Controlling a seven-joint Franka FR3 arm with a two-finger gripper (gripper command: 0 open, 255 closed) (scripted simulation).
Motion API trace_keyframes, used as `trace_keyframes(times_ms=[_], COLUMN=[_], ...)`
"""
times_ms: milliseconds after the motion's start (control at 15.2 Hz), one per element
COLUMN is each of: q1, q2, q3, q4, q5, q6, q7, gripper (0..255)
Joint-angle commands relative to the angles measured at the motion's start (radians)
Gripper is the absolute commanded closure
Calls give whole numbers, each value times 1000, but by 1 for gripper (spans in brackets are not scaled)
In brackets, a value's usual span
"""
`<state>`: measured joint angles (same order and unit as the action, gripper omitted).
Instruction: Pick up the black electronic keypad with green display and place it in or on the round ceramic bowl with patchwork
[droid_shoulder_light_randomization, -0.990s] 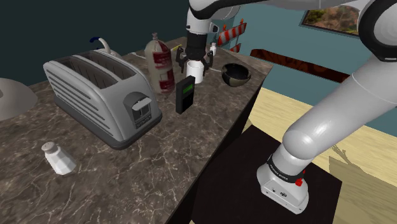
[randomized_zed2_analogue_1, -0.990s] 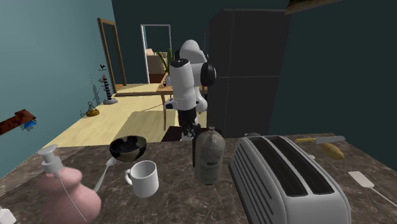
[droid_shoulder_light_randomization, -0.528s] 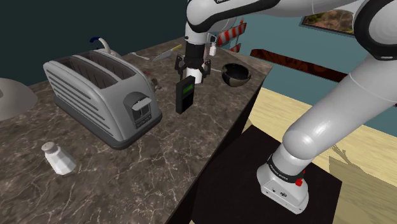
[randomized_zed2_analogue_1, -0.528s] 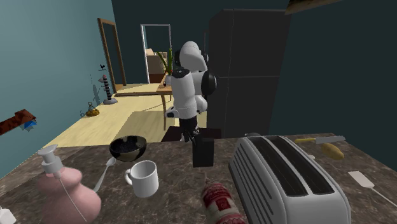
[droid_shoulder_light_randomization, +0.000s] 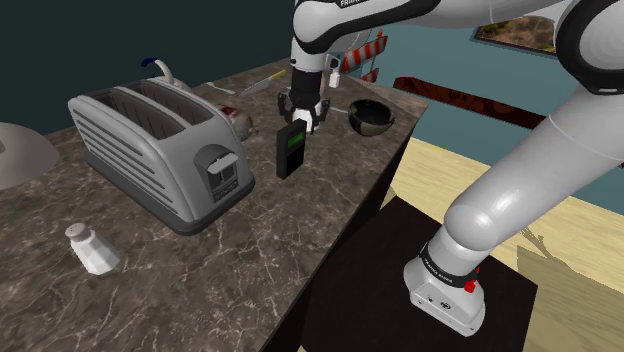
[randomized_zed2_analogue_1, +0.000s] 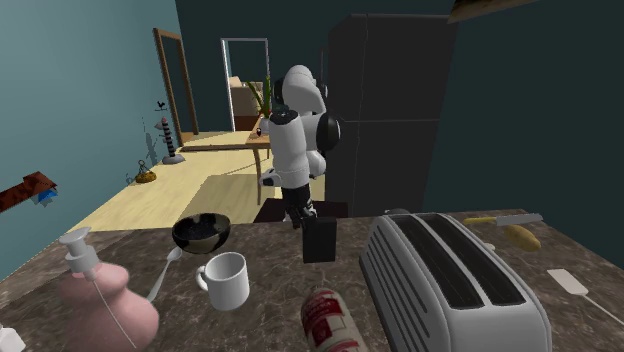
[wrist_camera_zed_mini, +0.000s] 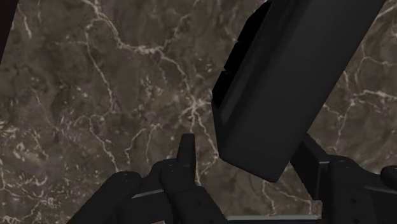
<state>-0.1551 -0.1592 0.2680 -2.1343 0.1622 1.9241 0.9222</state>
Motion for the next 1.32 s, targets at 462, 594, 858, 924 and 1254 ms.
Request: trace_keyframes(times_ms=[462,594,858,924,1254], q1=[0,0,-1,-2,-3], q2=[1,-3,-14,-16,-23], q3=[0,-1,-4,-4,-8], q4=[0,10,53,65,125], q5=[0,0,-1,-1,-3], q6=[0,-13,-67,-80,-147], q7=[0,1,5,6,12], gripper=[255,255,255,255,255])
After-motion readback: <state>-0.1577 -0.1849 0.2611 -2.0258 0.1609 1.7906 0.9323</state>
